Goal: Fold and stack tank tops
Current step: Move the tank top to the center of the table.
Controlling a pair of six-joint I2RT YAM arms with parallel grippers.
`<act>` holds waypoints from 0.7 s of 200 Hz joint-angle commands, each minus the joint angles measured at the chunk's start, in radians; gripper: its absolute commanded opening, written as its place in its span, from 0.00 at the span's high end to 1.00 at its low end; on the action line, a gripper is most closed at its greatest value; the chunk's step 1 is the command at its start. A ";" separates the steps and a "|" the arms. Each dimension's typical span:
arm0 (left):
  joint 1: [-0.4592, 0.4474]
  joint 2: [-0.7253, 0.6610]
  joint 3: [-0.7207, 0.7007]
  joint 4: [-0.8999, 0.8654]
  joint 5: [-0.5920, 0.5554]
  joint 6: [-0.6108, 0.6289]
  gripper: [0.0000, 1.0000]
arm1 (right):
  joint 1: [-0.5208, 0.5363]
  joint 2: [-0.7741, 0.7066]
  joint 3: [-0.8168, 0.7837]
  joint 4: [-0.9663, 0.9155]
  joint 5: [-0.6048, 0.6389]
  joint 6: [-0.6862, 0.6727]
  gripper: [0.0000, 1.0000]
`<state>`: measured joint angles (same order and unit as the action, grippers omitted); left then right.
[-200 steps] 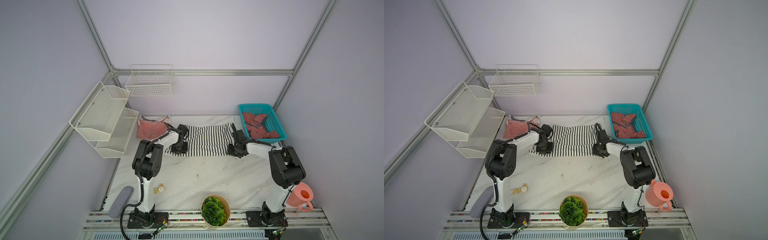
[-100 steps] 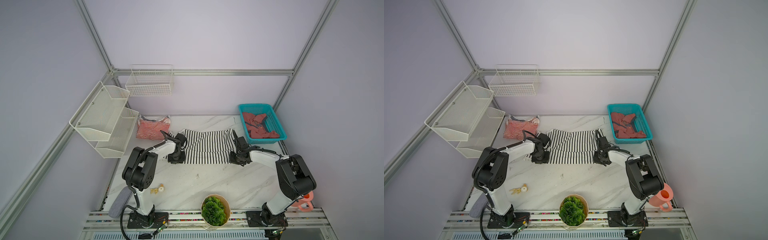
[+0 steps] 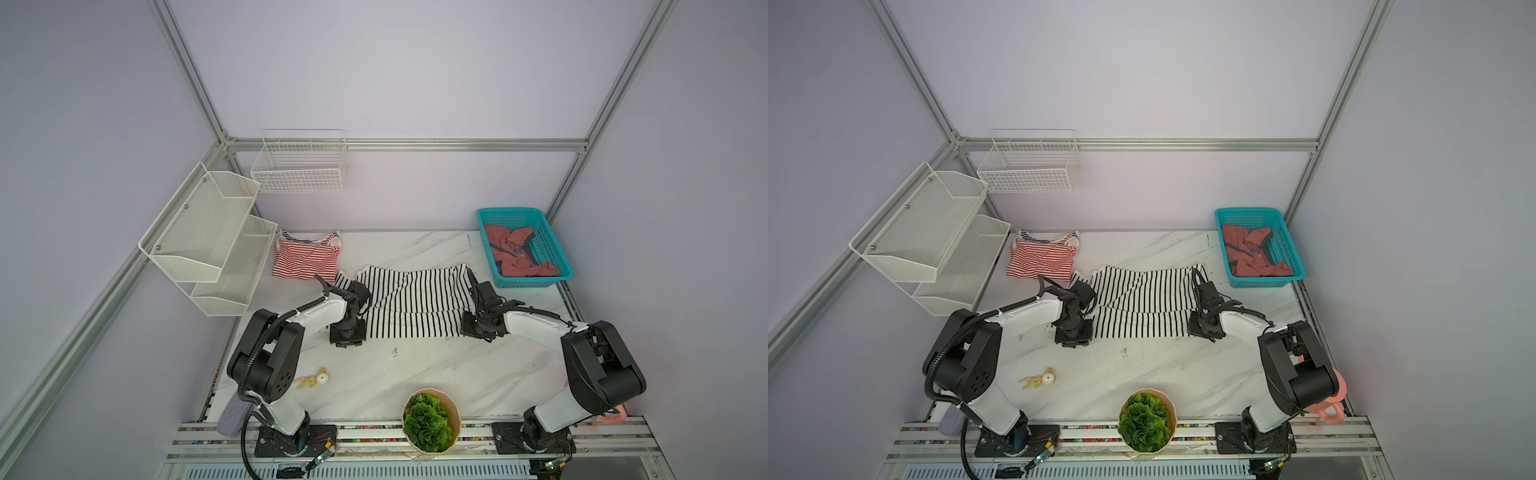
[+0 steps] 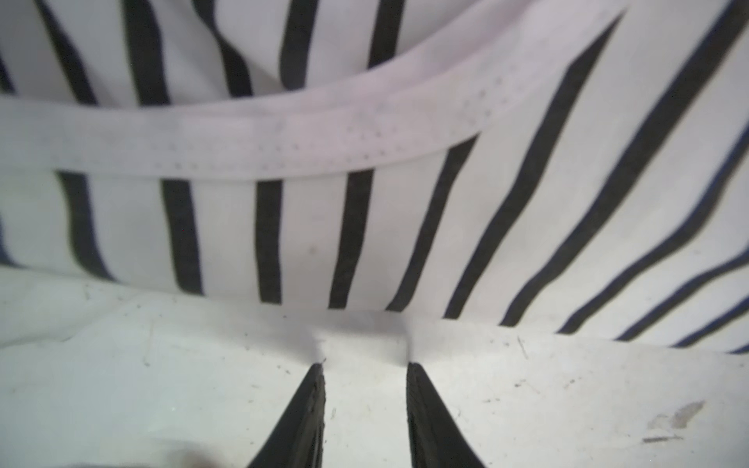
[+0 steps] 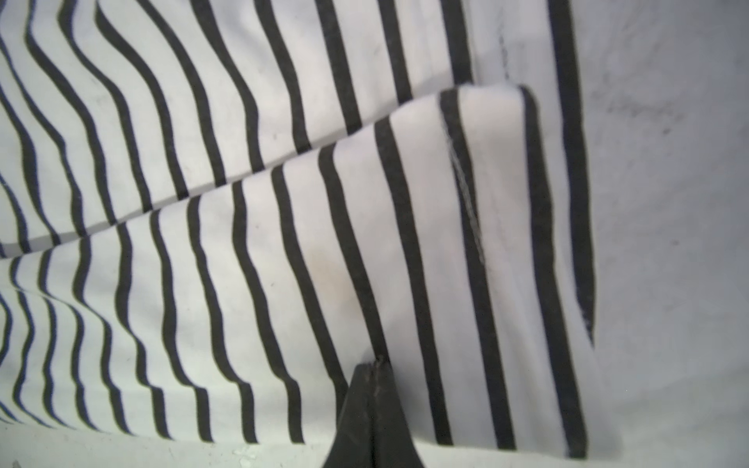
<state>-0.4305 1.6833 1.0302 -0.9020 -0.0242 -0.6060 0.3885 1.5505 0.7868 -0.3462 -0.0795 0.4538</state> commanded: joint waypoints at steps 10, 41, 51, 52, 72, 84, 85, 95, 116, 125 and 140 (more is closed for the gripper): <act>-0.002 -0.061 -0.010 -0.047 -0.015 -0.034 0.65 | 0.016 -0.019 -0.064 -0.096 -0.013 0.040 1.00; 0.000 -0.087 0.110 -0.061 -0.076 -0.018 0.62 | 0.015 -0.012 -0.022 -0.114 0.007 0.026 1.00; 0.005 -0.061 0.160 -0.075 -0.123 -0.010 0.62 | 0.016 -0.002 -0.004 -0.117 0.007 0.018 1.00; 0.006 -0.058 0.165 -0.077 -0.128 -0.009 0.62 | 0.016 -0.002 -0.003 -0.117 0.007 0.017 1.00; 0.037 0.025 0.256 -0.095 -0.178 0.018 0.61 | 0.016 0.024 0.024 -0.120 0.007 0.001 1.00; 0.065 0.072 0.287 -0.091 -0.184 0.027 0.62 | 0.015 0.038 0.033 -0.120 0.007 -0.006 1.00; 0.067 0.075 0.288 -0.090 -0.185 0.027 0.61 | 0.016 0.038 0.033 -0.120 0.007 -0.006 1.00; 0.090 0.104 0.303 -0.085 -0.191 0.033 0.62 | 0.015 0.045 0.037 -0.117 0.007 -0.009 1.00; 0.137 0.143 0.306 -0.057 -0.178 0.030 0.62 | 0.016 0.050 0.034 -0.110 0.004 -0.011 1.00; 0.151 0.151 0.296 -0.037 -0.177 0.031 0.61 | 0.016 0.050 0.033 -0.108 0.003 -0.010 1.00; 0.168 0.165 0.281 -0.026 -0.170 0.025 0.61 | 0.016 0.054 0.033 -0.109 0.003 -0.013 1.00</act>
<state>-0.2882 1.8469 1.2842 -0.9516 -0.1799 -0.5900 0.3985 1.5726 0.8272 -0.4122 -0.0864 0.4549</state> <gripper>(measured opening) 0.387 0.046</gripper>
